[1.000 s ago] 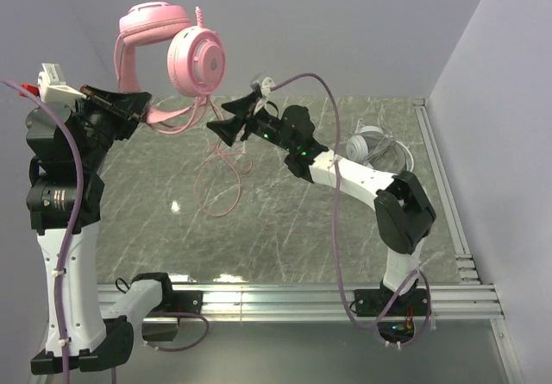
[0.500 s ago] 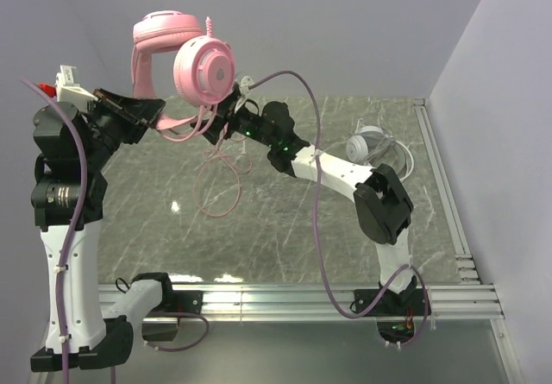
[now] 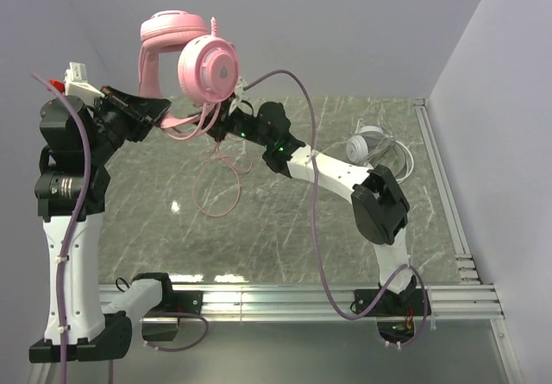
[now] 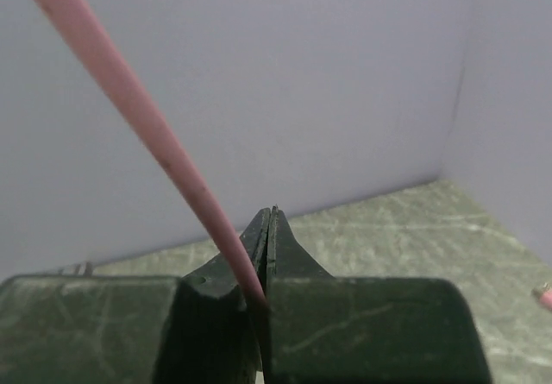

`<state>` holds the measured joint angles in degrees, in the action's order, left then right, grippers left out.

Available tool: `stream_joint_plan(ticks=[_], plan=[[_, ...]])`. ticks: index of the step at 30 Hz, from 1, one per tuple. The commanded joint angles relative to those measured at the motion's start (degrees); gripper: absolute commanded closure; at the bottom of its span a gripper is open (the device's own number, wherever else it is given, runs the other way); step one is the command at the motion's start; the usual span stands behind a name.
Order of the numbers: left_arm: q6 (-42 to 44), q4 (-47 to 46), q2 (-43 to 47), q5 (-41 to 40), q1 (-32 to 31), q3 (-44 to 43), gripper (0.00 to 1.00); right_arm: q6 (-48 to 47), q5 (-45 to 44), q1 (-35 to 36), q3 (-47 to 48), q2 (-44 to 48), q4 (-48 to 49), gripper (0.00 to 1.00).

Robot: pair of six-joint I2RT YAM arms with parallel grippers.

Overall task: Wrap the headphones
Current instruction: Wrap the headphone cable with the right arm

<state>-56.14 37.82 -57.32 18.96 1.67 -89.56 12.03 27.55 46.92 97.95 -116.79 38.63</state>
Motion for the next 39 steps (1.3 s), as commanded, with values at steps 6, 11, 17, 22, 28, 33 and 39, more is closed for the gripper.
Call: stream_joint_plan(ticks=[6,11,17,22,28,33,39], plan=[[0.86,-8.46,-1.83,-2.44,-0.35,1.47,1.0,-1.12,5.31,0.99,-27.15,19.01,5.24,1.0],[2.96,-13.21,-6.04,-4.01,-3.69,2.29,1.0,-5.35,3.83,1.69,-34.14,30.82,-14.83,1.0],[5.77,-13.92,-12.46,-6.03,-10.01,-4.38,0.99,-6.41,-7.14,3.36,-42.66,41.9,-25.09,1.0],[8.24,-12.77,-15.19,-10.34,-13.1,-8.36,0.99,-4.04,-11.55,4.06,-48.64,49.02,-29.14,1.0],[8.15,-22.06,-12.83,-14.81,-13.63,2.97,0.99,-1.66,-14.63,7.57,-52.78,50.53,-30.37,1.0],[8.15,-25.69,-9.31,-23.43,-13.63,12.47,1.0,0.18,-15.33,12.05,-54.0,49.12,-29.93,1.0],[9.55,-27.45,-8.42,-26.61,-13.54,16.26,1.0,0.8,-16.65,16.71,-55.23,48.5,-29.84,1.0]])
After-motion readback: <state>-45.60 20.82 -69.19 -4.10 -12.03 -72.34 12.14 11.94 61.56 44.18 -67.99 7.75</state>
